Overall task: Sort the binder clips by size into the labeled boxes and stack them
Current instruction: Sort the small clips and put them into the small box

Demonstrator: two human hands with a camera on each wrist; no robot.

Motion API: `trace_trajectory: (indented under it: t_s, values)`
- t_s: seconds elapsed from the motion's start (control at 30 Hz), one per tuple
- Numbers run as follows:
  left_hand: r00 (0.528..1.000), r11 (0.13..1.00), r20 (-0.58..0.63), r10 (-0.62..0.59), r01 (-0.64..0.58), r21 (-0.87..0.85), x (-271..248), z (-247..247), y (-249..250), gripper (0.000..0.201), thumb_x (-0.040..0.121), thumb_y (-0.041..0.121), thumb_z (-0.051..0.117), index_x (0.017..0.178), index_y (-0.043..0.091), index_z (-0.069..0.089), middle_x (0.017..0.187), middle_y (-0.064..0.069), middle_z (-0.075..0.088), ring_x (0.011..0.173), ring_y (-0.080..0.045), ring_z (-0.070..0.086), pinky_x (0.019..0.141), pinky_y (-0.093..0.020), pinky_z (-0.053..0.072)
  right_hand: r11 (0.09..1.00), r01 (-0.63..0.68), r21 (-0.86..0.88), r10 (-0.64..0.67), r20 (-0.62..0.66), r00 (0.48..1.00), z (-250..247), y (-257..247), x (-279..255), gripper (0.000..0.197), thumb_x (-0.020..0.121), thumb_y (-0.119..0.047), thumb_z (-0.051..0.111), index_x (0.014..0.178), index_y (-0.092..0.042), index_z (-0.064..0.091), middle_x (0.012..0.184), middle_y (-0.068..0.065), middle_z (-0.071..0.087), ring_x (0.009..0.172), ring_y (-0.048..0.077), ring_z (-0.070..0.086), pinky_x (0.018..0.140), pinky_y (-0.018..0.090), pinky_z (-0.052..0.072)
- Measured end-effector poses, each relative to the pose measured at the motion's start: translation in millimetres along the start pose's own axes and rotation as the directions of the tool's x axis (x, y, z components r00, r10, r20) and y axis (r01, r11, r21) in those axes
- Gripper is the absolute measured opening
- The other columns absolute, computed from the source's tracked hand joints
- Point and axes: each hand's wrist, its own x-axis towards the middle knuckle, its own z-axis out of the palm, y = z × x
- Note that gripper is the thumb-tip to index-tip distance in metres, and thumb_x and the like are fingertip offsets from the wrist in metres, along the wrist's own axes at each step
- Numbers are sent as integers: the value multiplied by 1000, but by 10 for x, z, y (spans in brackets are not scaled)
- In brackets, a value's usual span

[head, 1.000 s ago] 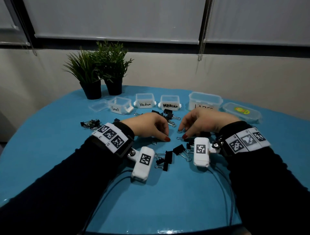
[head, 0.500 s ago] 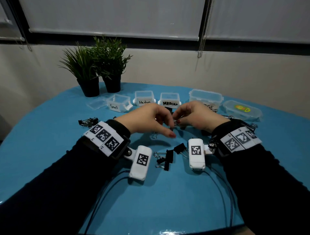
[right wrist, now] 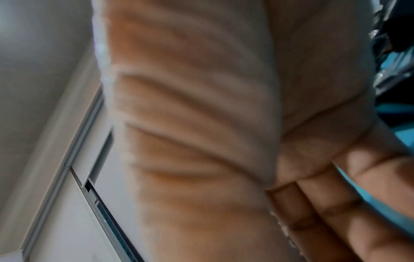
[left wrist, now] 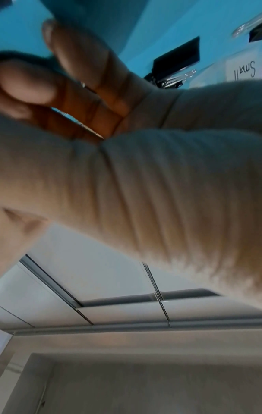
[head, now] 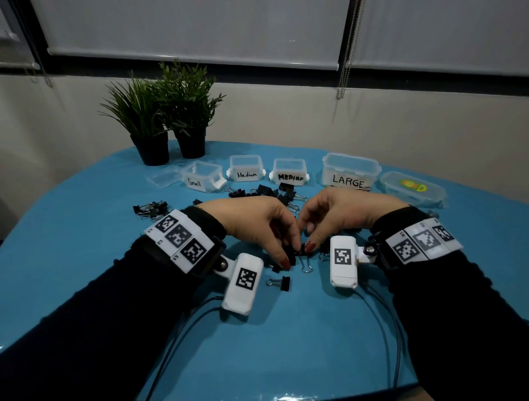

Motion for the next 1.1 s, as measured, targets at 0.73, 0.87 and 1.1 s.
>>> trace_trajectory:
  t_s: [0.73,0.87,1.1]
  values:
    - [808,996,-583,-88,62,-64,33,-186,-296,30,68,31,93,92,27,74,86,18,64,80,-1,59,64,-16,44,992,15,-126,-18,-21,1000,108,-100,26,44,55,-36,97,90,-19,76,88,2,76,74,11,69,80,30,55]
    - [987,995,-162,-22,38,95,-29,-115,-133,43,56,44,95,94,39,76,94,-2,71,89,-22,65,83,-38,55,987,12,-163,-13,-3,1000,118,-97,55,31,63,-29,95,85,-18,76,81,2,76,67,6,65,71,26,50]
    - [998,997,-63,32,-27,73,19,-38,-110,42,58,31,97,95,34,76,92,3,72,76,-10,61,85,-41,55,984,45,-173,-48,-18,999,130,-79,96,27,67,-24,92,88,-18,76,84,0,77,73,9,68,83,35,56]
